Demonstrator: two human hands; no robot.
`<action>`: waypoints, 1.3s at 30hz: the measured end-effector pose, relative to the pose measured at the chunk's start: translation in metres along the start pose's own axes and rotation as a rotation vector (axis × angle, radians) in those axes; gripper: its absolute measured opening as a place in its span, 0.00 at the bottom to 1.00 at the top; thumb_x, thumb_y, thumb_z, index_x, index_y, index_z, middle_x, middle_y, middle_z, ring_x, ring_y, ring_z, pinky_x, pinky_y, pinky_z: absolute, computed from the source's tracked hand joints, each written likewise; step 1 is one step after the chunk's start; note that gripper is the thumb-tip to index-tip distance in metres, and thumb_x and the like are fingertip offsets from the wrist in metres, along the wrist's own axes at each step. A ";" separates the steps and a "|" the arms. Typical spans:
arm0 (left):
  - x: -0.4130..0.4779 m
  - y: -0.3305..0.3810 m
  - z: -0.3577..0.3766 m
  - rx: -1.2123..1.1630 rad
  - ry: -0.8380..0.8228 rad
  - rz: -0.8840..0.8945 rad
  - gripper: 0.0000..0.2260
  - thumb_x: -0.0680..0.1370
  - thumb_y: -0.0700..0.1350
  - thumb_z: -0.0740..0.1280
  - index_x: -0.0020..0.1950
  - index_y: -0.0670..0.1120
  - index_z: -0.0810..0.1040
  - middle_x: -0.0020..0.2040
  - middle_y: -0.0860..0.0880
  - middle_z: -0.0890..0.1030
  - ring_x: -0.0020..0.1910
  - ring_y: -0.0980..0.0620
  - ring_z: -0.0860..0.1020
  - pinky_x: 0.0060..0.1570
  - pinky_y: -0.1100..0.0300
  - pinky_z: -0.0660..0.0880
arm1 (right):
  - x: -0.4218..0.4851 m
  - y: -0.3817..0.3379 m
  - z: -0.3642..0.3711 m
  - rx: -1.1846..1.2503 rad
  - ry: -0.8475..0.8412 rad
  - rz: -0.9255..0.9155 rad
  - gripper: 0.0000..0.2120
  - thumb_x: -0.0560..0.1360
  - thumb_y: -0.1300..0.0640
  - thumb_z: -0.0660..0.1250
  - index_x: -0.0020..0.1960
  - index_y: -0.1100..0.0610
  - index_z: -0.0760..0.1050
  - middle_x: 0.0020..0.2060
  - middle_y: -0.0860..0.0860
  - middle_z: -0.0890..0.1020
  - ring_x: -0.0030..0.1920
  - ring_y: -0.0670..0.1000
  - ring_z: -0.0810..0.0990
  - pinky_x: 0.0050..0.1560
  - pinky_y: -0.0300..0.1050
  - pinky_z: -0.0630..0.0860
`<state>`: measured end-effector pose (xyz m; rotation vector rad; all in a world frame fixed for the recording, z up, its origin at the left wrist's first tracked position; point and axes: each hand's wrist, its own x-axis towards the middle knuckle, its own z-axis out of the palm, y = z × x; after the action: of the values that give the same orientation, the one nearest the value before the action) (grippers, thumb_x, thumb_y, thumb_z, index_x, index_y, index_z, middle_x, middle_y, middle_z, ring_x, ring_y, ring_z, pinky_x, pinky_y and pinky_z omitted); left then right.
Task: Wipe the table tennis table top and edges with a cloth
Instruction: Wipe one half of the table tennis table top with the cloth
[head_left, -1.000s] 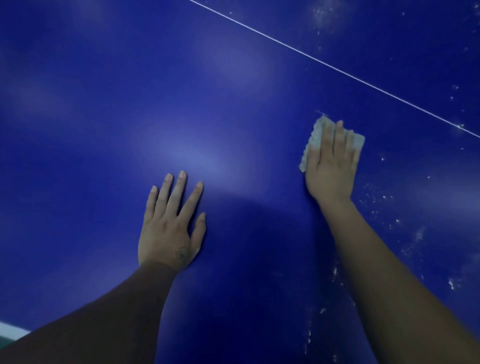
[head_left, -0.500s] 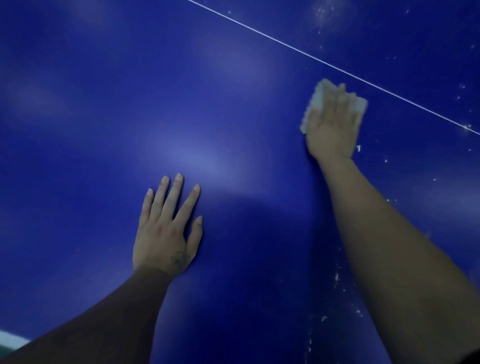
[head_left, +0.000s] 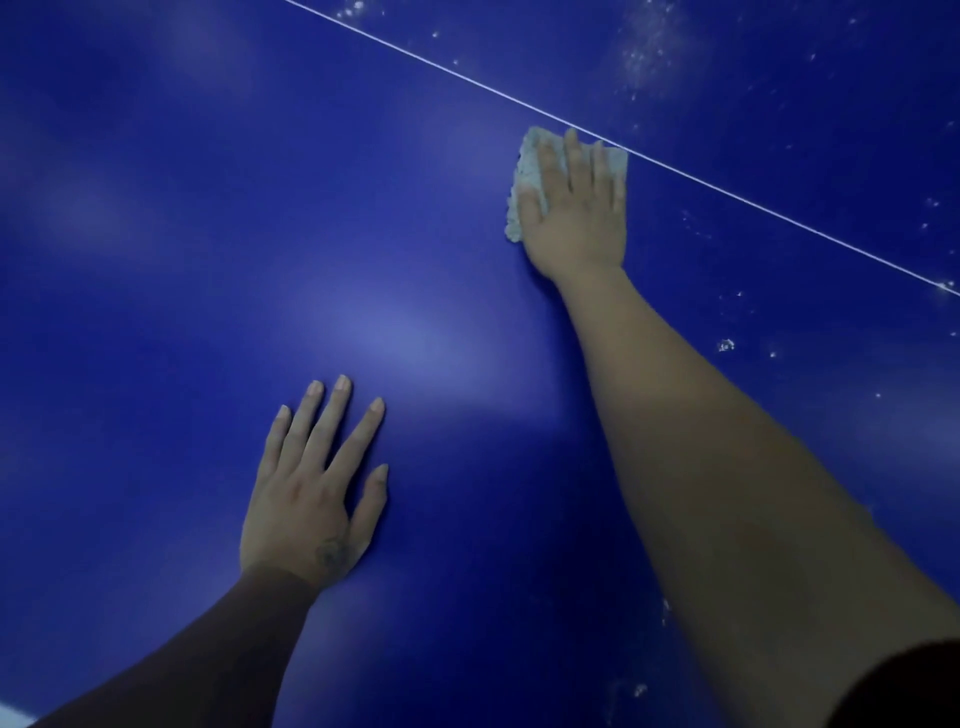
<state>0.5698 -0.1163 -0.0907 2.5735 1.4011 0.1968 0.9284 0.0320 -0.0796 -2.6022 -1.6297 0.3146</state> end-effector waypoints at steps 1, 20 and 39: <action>0.000 0.000 0.000 -0.004 -0.001 0.000 0.28 0.86 0.55 0.58 0.86 0.49 0.65 0.88 0.45 0.58 0.88 0.42 0.54 0.84 0.36 0.56 | 0.000 0.019 -0.002 -0.014 0.016 0.022 0.31 0.86 0.39 0.44 0.88 0.47 0.49 0.87 0.52 0.52 0.86 0.60 0.47 0.85 0.60 0.42; 0.001 0.003 -0.002 -0.039 0.004 -0.007 0.29 0.85 0.55 0.58 0.85 0.46 0.68 0.87 0.44 0.60 0.87 0.41 0.56 0.83 0.34 0.56 | -0.045 0.116 -0.008 -0.025 0.052 0.142 0.35 0.84 0.33 0.43 0.87 0.46 0.51 0.86 0.56 0.54 0.86 0.63 0.49 0.85 0.60 0.42; 0.000 0.002 -0.004 -0.033 -0.003 -0.004 0.29 0.85 0.56 0.57 0.85 0.47 0.66 0.87 0.44 0.59 0.87 0.41 0.55 0.84 0.35 0.54 | -0.137 0.114 0.008 -0.054 0.093 0.220 0.32 0.86 0.36 0.46 0.87 0.47 0.52 0.86 0.58 0.54 0.85 0.65 0.52 0.85 0.63 0.46</action>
<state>0.5706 -0.1172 -0.0868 2.5434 1.3900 0.2141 0.9696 -0.1416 -0.0852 -2.7955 -1.3439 0.1576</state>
